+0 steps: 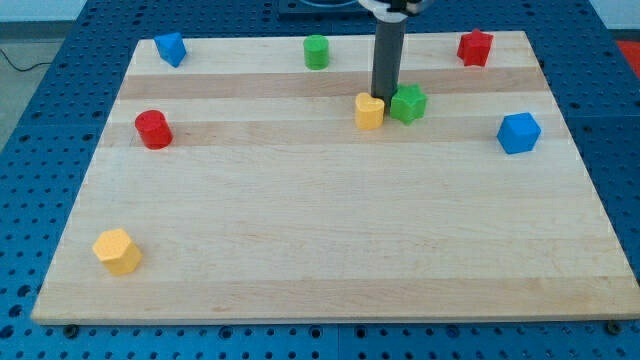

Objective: Push the yellow heart towards the bottom

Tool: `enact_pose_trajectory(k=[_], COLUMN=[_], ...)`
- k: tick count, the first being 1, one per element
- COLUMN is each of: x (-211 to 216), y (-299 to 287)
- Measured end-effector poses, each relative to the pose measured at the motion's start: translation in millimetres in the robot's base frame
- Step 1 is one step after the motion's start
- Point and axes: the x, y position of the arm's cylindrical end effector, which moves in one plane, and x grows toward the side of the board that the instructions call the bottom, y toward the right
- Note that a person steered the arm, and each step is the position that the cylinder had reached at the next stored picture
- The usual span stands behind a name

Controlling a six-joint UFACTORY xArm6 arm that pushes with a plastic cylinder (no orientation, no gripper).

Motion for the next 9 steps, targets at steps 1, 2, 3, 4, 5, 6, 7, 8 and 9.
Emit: enact_pose_trajectory(k=[1,2,3,4,5,6,7,8,9], x=[-11,15,56,81,51,30,55,107,131], y=[4,-26,-66,-83,-83,-57,-21,-20,-21])
